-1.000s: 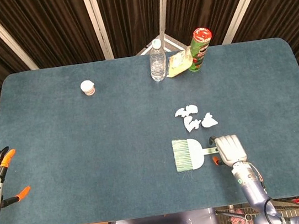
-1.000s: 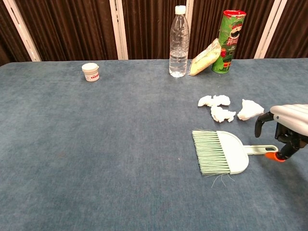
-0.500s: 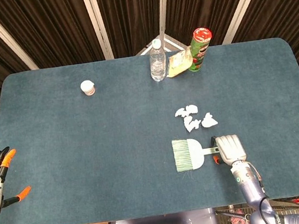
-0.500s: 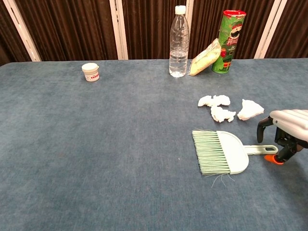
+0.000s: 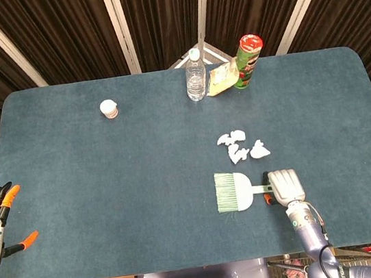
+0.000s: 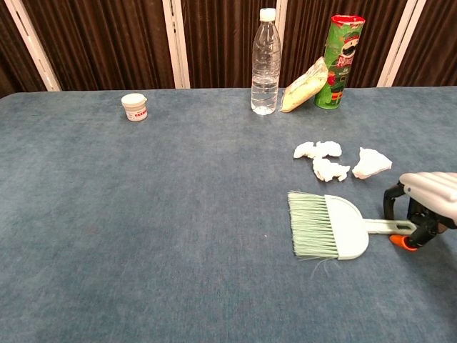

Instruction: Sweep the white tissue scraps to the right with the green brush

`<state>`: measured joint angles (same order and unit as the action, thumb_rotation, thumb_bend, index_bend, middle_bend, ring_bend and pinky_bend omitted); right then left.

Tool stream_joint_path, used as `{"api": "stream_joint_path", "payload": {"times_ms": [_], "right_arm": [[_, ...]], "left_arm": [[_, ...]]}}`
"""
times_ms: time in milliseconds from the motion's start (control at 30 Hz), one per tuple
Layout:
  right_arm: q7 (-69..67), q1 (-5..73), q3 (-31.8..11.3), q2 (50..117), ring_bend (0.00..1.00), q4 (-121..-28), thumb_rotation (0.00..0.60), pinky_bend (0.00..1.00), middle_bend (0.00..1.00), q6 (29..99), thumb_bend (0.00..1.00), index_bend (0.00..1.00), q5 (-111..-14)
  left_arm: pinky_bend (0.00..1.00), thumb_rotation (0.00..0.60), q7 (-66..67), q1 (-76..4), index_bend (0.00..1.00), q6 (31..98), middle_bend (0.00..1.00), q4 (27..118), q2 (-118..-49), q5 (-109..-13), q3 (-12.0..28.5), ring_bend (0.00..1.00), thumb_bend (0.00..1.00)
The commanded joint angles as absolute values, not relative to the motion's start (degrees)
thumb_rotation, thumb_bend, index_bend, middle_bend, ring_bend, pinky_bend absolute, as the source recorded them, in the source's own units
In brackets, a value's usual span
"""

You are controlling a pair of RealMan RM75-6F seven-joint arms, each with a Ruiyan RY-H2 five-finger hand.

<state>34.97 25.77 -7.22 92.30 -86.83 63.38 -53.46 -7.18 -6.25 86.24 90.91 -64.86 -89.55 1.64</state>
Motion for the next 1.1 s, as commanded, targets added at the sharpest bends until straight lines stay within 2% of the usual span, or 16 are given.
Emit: {"api": "stream_joint_path", "payload": {"times_ms": [33,100,233,500,667,900,1100], "right_arm": [[34.57,25.72,-7.0,92.53,1.0,-86.63,0.6,0.88,1.0,63.51,0.46,0.68,-53.75],[34.2,25.72,-6.94,92.59,1.0,-86.7,0.6,0.88,1.0,63.55,0.53,0.71,-53.97],[33.79,25.75,-6.91,92.23,1.0,-87.29,0.6,0.88,1.0,63.83,0.59,0.72,-54.51],[34.06,26.22,-8.01,89.26,1.0,-91.38,0.6,0.88,1.0,65.27,0.6,0.74,-55.87],[36.55,27.53,-9.57,85.2,1.0,-97.56,0.6,0.88,1.0,66.2,0.61,0.74,-56.09],[40.69,30.3,-12.13,82.96,1.0,-101.53,0.6,0.88,1.0,66.48,0.61,0.75,-52.7],[44.66,34.16,-14.24,83.42,1.0,-100.81,0.6,0.88,1.0,65.89,0.61,0.75,-48.75]], "left_arm": [[0.02,0.6,-7.25,-6.28,0.0,86.22,0.0,90.92,-64.85,-89.55,1.64,0.0,0.0],[0.02,0.6,-7.23,-6.29,0.0,86.22,0.0,90.93,-64.84,-89.56,1.65,0.0,0.0],[0.02,0.6,-7.2,-6.27,0.0,86.22,0.0,90.95,-64.84,-89.56,1.61,0.0,0.0],[0.02,0.6,-7.14,-6.31,0.0,86.13,0.0,90.99,-64.83,-89.58,1.56,0.0,0.0],[0.02,0.6,-6.98,-6.42,0.0,85.93,0.0,91.04,-64.85,-89.61,1.5,0.0,0.0],[0.02,0.6,-7.31,-6.49,0.0,85.86,0.0,91.11,-64.71,-89.61,1.5,0.0,0.0],[0.02,0.6,-8.13,-6.62,0.0,85.85,0.0,90.92,-64.45,-89.62,1.62,0.0,0.0]]}}
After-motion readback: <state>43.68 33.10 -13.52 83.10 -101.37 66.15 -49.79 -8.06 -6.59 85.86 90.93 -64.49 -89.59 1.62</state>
